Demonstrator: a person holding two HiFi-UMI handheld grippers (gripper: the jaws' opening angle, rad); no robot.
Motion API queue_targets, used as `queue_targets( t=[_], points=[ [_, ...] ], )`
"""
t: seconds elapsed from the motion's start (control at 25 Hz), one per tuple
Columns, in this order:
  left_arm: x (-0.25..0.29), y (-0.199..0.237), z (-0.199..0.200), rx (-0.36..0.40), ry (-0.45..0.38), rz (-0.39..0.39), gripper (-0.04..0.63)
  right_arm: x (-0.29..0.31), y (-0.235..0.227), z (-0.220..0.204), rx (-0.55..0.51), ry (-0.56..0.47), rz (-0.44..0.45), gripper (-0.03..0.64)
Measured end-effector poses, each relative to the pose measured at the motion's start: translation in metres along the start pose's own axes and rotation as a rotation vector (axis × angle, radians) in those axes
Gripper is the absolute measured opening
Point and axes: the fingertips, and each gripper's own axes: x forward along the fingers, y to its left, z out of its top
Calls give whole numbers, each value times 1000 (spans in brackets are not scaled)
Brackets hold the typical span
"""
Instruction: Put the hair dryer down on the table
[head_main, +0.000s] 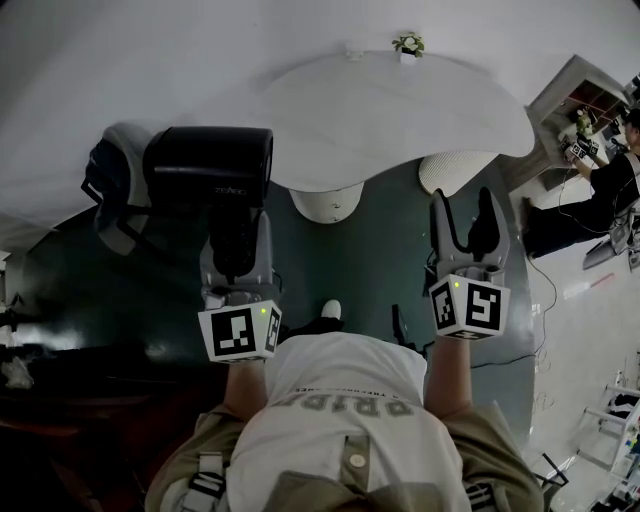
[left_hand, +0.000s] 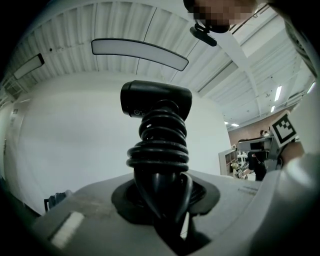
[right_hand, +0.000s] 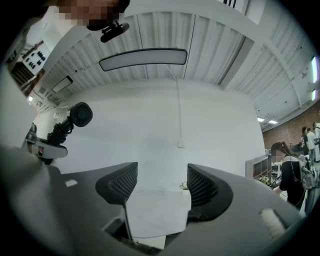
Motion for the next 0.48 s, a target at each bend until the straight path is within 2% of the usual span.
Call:
queue_targets(
  t=[0.48],
  points=[
    [31,27,-2,-4,-33,-28,130,34,16,-5,-36,0,-15,299]
  ],
)
